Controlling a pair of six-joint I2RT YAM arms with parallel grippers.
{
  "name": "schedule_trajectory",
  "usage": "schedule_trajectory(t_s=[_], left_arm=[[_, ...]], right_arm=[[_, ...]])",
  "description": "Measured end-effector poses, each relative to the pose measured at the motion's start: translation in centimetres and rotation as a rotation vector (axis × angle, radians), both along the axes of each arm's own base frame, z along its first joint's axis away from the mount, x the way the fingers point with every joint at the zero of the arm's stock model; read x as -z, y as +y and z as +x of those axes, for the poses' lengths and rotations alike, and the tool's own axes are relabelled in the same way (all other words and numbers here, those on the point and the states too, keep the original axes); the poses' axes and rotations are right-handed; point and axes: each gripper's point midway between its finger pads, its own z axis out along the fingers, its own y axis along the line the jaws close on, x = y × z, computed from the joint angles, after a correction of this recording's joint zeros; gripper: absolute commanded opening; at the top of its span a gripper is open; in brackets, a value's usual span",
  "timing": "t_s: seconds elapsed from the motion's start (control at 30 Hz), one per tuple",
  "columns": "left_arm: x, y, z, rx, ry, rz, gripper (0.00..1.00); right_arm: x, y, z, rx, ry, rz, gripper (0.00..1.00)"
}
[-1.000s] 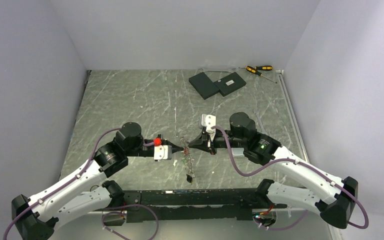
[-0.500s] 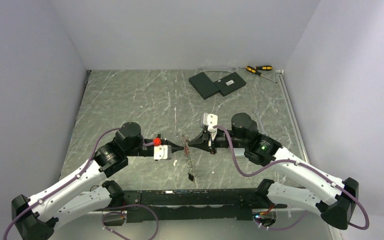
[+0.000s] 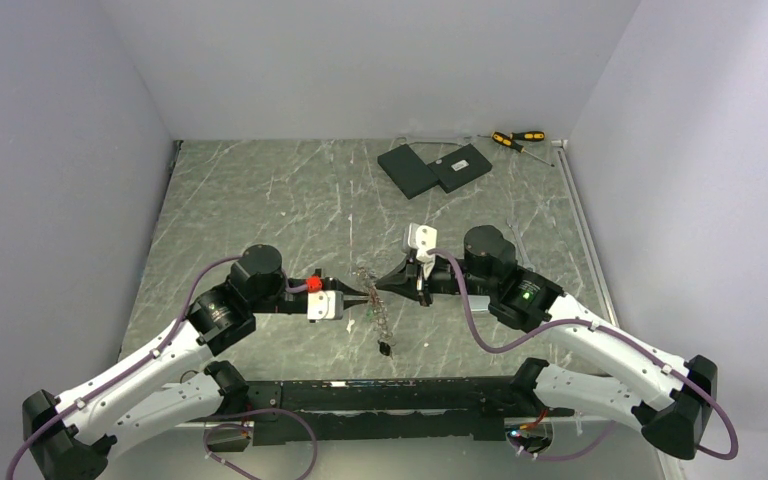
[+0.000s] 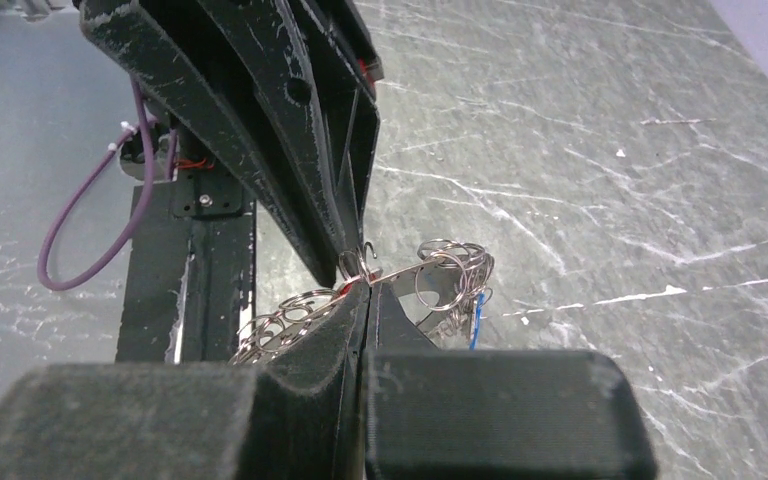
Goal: Put the keys on the keyring
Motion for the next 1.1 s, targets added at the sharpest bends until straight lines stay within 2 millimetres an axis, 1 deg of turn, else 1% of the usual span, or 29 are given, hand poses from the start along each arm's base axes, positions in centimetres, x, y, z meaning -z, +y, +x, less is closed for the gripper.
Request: schedule_trajectory(t_s=[0.1,0.23,0.43,0.57,0.93,1.1], left_arm=[[0.3,0.1,-0.1,-0.001,0.012,0.01,0.25],[0.2,0.2,-0.1,-0.008,0.015,0.006,0.29],[0.0,0.4,0.1,-0.034,0.033,-0.018,0.31],[-0.2,0.5,0.6,-0.064,0.043,-0.04,0.35],[-1.3,0.8,1.9,-0.125,0.074,-0.118,0.36],[-1.5,0.8,1.9,-0.114,0.075,-0.125,0.4]], right_arm=[[-0.2,0.0,0.2,0.007,-0.007,0.006,0.0],[-0.3,0.0,0.4,0.015,-0.013,0.01,0.0],[-0.3,0.0,0.5,0.023,-0.013,0.008,0.0],[-0.1,0.1,0.6,0.024,-0.01,0.004,0.0],[0.0,0.1,0.6,0.024,-0.008,0.001,0.0],[0.1,0.1,0.7,0.028,-0.007,-0.002,0.0]])
